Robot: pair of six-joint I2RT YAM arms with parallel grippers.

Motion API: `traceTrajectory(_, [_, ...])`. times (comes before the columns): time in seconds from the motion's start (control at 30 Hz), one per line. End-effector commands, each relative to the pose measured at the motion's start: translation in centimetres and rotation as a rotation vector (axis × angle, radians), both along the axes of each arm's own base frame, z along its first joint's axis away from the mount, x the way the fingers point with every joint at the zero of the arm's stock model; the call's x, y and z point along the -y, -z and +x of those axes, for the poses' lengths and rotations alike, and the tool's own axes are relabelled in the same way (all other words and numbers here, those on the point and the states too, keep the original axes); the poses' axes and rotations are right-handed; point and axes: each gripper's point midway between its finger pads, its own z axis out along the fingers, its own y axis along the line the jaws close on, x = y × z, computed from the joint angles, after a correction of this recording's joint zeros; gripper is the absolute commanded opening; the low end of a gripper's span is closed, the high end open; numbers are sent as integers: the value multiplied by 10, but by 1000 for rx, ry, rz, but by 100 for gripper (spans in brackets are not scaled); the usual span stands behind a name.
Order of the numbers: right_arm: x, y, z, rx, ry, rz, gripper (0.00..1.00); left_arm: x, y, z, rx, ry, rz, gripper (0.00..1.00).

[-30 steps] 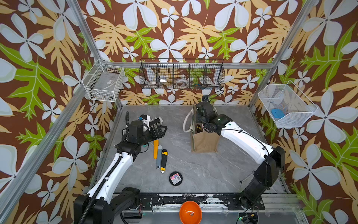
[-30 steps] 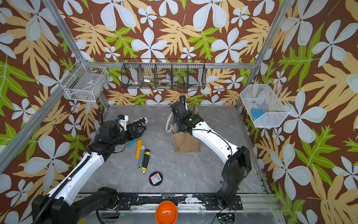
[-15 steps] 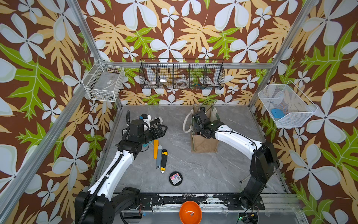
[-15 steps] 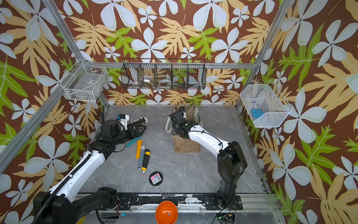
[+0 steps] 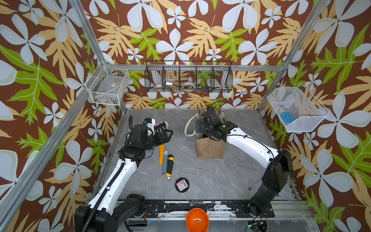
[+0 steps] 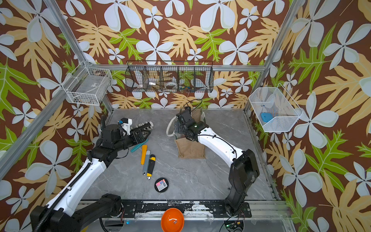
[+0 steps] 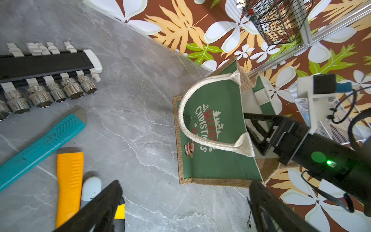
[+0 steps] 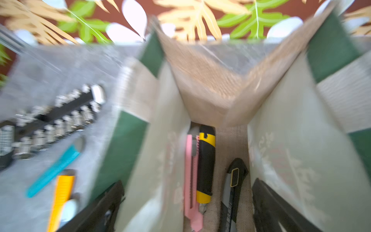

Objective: Place the art knife into the pouch
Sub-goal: Place the utility knife in the pouch.

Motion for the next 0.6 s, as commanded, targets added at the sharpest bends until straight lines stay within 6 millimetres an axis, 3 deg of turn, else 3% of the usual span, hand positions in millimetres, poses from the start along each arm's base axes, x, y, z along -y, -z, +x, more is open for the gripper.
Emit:
traceTrajectory(0.0, [-6,-33,-10,53,-78,41,100,-5,-5,-5,14,-12,27,100])
traceTrajectory(0.13, [4,-68,-29,132,-113,89,100,-10,-4,-10,2,-27,56,100])
traceTrajectory(0.27, [18,-84,-54,178,-141,125,100,-12,-4,-18,-1,-29,48,100])
traceTrajectory(0.43, [45,-91,-85,219,-125,147,100,-10,-4,-37,38,-23,-16,100])
traceTrajectory(0.57, [59,-81,-112,231,-152,164,100,-12,11,-48,33,-22,-22,100])
